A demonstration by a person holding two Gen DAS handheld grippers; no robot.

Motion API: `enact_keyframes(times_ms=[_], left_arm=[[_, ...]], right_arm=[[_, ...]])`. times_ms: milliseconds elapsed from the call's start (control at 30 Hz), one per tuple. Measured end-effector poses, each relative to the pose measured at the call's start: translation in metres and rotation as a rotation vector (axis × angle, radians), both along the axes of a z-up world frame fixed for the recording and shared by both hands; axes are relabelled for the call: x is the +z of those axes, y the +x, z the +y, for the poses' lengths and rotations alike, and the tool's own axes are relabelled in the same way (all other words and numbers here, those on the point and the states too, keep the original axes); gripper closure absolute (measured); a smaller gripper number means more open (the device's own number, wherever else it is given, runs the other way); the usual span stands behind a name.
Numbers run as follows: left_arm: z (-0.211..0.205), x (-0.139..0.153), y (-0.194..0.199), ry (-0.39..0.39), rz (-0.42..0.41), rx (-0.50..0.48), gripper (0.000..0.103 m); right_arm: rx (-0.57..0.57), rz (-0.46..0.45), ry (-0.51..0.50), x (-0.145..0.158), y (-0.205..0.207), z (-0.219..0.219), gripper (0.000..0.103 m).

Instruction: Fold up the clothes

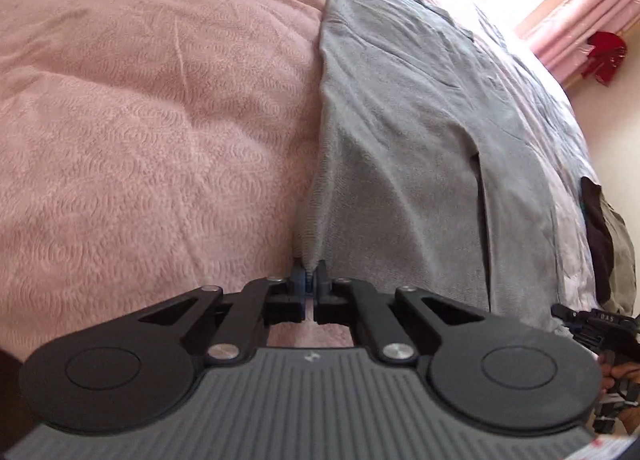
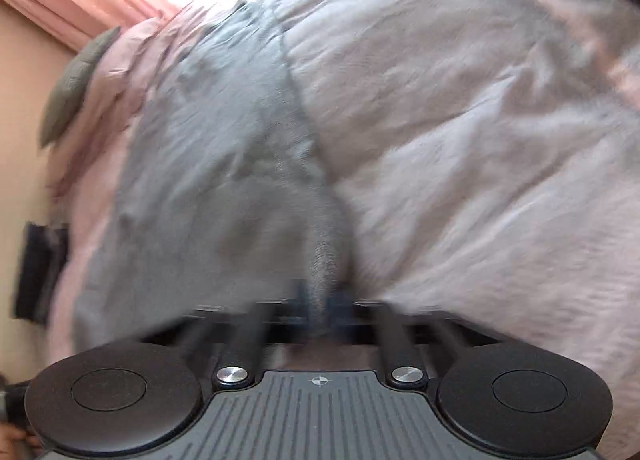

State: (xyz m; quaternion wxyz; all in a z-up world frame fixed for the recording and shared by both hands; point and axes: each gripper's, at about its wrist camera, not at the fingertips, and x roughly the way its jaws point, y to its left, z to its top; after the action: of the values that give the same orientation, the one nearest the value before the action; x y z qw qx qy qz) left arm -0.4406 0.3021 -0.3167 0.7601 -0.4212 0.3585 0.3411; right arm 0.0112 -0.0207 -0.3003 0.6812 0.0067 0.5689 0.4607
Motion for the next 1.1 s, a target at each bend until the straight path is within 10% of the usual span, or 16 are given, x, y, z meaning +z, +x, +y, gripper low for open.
enact_keyframes(times_ms=[233,367,433,667,867,1100], left_arm=[[-0.026,-0.006,0.026,0.061,0.288,-0.085,0.100],[-0.030,0.013,0.033,0.078,0.424,-0.190,0.100],[-0.031,0.032,0.032,0.096,0.443,-0.202,0.096],[0.001,0.058,0.123,0.318,0.231,-0.283,0.093],[0.021,0.028,0.241,0.374,0.077,-0.352,0.080],[-0.035,-0.013,0.218,0.278,0.169,-0.346,0.080]], right_arm=[[0.052,-0.079,-0.173,-0.005,-0.005,0.029,0.099],[0.181,-0.321,-0.351,0.022,-0.023,0.052,0.056],[0.220,-0.479,-0.325,0.042,-0.034,0.061,0.053],[0.290,-0.527,-0.072,0.052,-0.052,0.165,0.052],[0.352,-0.528,-0.107,0.007,-0.074,0.246,0.052],[0.357,-0.513,-0.152,-0.021,-0.107,0.167,0.051]])
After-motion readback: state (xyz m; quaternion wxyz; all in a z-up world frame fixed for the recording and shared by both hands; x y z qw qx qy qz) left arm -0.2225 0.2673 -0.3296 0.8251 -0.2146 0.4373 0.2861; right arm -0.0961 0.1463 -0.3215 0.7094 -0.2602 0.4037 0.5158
